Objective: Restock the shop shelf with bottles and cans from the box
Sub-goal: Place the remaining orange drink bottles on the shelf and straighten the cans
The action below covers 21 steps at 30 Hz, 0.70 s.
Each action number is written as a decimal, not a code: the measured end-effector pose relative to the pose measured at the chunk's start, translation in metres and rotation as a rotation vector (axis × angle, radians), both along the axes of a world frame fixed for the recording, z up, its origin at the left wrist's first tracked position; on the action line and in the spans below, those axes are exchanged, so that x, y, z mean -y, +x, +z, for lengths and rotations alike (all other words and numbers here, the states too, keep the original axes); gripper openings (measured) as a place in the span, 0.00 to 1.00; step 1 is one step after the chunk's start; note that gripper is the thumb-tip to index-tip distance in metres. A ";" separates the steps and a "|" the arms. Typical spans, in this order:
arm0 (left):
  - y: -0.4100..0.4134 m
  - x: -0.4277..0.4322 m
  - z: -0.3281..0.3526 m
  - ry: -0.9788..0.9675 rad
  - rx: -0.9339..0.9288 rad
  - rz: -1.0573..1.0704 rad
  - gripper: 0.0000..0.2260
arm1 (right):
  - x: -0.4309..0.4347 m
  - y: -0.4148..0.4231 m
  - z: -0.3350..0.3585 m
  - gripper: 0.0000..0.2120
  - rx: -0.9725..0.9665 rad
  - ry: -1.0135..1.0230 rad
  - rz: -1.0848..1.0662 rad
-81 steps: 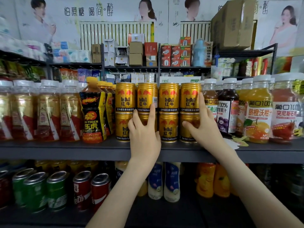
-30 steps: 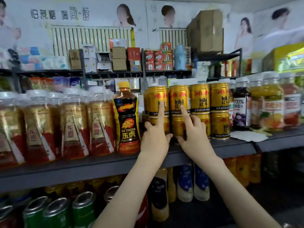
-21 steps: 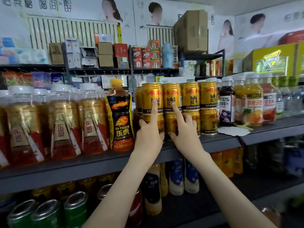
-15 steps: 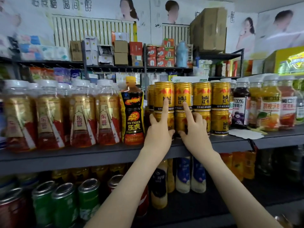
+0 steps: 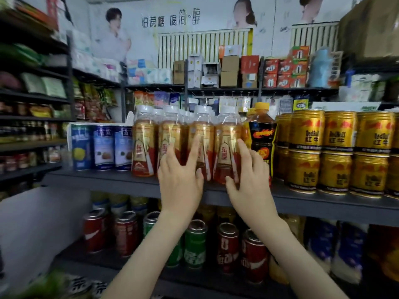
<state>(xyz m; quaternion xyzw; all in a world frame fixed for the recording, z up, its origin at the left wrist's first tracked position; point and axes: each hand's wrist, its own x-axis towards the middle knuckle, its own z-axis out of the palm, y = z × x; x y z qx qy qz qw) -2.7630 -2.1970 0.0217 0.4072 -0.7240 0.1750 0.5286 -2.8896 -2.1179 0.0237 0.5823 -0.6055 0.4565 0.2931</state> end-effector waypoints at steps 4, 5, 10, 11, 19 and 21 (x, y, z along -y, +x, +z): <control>0.020 0.026 0.006 0.027 0.044 -0.053 0.31 | 0.028 0.014 0.003 0.40 -0.101 0.030 -0.298; 0.019 0.027 0.007 0.026 0.066 -0.099 0.32 | 0.033 0.014 0.003 0.40 -0.108 0.024 -0.355; 0.004 0.035 0.011 0.185 0.152 -0.331 0.36 | 0.051 0.022 0.006 0.43 -0.035 0.048 -0.449; 0.000 0.036 0.012 0.218 0.171 -0.332 0.37 | 0.053 0.025 0.006 0.43 -0.028 0.056 -0.454; -0.014 0.053 0.010 0.040 0.068 -0.197 0.46 | 0.059 0.042 0.012 0.44 0.157 0.145 -0.331; -0.012 0.060 0.005 -0.026 0.065 -0.181 0.47 | 0.062 0.047 0.014 0.45 0.211 0.164 -0.326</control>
